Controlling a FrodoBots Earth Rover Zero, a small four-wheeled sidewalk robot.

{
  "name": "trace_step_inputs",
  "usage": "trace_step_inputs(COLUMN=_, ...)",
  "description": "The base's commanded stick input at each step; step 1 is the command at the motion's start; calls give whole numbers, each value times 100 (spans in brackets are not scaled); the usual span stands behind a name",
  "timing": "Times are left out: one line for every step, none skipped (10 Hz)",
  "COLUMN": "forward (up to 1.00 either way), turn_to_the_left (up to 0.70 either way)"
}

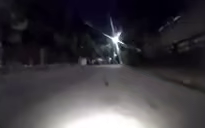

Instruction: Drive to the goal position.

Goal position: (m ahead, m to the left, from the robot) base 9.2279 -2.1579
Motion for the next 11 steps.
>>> trace_step_inputs(forward=100, turn_to_the_left=-39)
trace_step_inputs(forward=100, turn_to_the_left=-39)
trace_step_inputs(forward=100, turn_to_the_left=-39)
trace_step_inputs(forward=100, turn_to_the_left=-26)
trace_step_inputs(forward=100, turn_to_the_left=-10)
trace_step_inputs(forward=100, turn_to_the_left=5)
trace_step_inputs(forward=100, turn_to_the_left=5)
trace_step_inputs(forward=100, turn_to_the_left=5)
trace_step_inputs(forward=100, turn_to_the_left=5)
trace_step_inputs(forward=100, turn_to_the_left=5)
trace_step_inputs(forward=100, turn_to_the_left=5)
